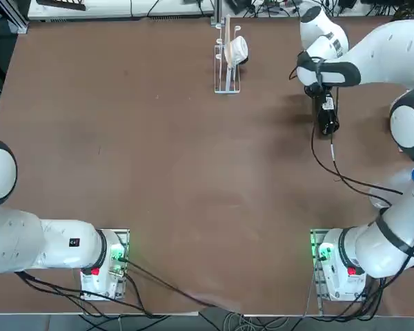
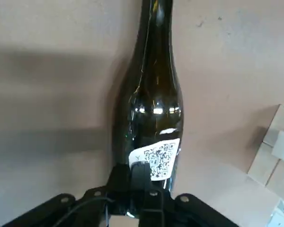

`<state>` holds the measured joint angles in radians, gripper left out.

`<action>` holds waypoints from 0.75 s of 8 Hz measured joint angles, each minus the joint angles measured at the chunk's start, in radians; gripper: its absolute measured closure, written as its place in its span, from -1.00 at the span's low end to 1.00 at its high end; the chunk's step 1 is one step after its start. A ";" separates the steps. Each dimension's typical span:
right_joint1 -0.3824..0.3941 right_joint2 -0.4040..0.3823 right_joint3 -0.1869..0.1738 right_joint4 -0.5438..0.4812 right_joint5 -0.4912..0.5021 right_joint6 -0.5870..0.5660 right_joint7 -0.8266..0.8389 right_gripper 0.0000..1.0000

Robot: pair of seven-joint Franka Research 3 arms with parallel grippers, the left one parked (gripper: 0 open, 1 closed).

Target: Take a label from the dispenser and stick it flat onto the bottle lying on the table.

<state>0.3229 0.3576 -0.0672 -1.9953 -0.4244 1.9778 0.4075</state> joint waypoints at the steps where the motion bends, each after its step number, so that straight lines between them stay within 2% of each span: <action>1: 0.000 0.004 0.000 0.006 0.006 0.000 0.000 0.97; 6: -0.003 0.042 -0.001 0.027 0.008 0.001 0.007 0.97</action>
<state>0.3203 0.3992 -0.0682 -1.9684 -0.4169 1.9785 0.4147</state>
